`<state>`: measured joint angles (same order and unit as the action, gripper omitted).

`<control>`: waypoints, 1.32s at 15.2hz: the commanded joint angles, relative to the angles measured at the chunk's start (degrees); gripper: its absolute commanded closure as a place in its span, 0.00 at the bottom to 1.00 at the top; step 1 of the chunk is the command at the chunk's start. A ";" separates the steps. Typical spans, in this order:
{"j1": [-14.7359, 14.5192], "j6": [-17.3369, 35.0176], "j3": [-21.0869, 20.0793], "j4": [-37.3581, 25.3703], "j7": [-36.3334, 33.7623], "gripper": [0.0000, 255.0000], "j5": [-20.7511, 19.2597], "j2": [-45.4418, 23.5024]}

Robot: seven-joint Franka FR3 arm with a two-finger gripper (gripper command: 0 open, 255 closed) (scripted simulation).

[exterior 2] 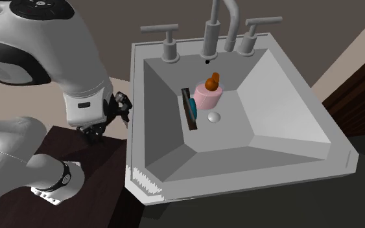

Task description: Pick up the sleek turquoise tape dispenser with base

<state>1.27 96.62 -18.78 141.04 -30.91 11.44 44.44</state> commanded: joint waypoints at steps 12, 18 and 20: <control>9.32 13.34 -25.30 -12.05 -38.70 0.00 1.57 -22.51; 16.18 16.90 -37.97 -23.09 -62.90 0.00 -12.97 -42.39; 15.19 16.28 -39.52 -27.74 -72.48 0.00 -21.16 -51.26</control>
<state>16.59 112.94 -57.18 115.83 -97.68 -4.89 -1.77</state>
